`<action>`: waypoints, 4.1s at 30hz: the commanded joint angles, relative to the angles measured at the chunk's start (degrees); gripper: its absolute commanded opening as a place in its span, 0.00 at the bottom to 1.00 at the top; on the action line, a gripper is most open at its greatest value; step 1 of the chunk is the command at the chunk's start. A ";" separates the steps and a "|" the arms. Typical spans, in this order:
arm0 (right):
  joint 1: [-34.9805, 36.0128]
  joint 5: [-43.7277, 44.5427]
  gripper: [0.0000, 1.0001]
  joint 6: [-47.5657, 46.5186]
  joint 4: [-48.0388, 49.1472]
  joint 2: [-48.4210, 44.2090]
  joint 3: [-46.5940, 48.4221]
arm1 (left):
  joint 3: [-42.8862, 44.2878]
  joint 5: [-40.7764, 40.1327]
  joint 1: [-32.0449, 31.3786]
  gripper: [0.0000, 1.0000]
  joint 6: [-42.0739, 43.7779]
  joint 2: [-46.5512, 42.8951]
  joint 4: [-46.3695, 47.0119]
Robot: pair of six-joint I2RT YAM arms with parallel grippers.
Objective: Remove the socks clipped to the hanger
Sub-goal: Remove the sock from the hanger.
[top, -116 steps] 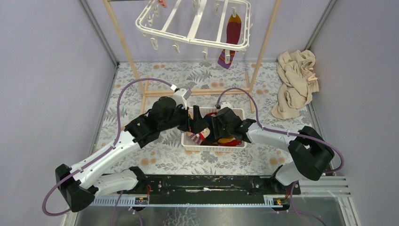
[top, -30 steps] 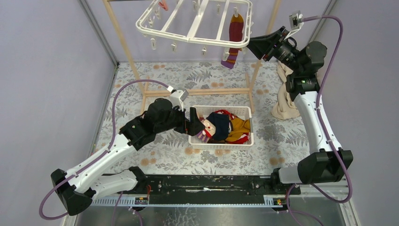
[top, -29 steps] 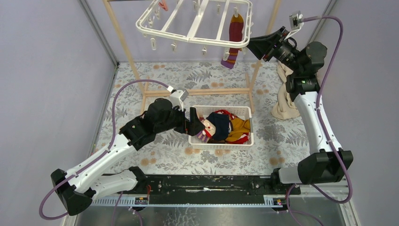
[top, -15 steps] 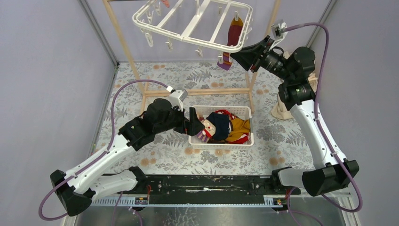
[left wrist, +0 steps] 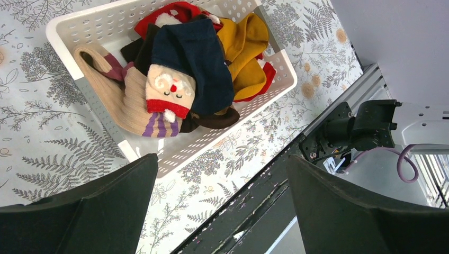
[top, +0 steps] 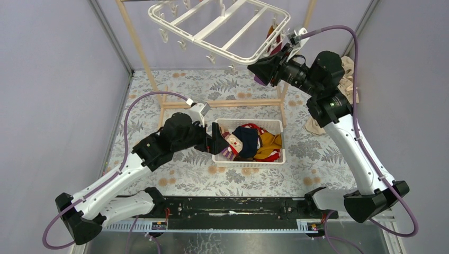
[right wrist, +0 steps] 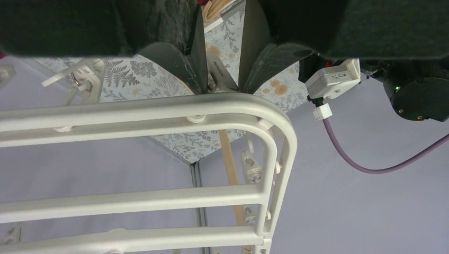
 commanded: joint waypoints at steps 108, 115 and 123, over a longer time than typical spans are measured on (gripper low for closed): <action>-13.86 13.71 0.77 7.21 10.58 -6.45 -23.56 | -0.14 -1.60 -0.21 0.98 0.08 -3.10 -2.09; -13.86 12.91 0.77 8.32 15.00 -0.52 -20.58 | -0.07 -1.77 -0.25 0.98 0.08 -3.23 -2.29; -13.76 13.96 0.56 8.72 17.84 3.99 -18.24 | 0.12 -2.37 -0.25 0.98 0.08 -3.46 -2.87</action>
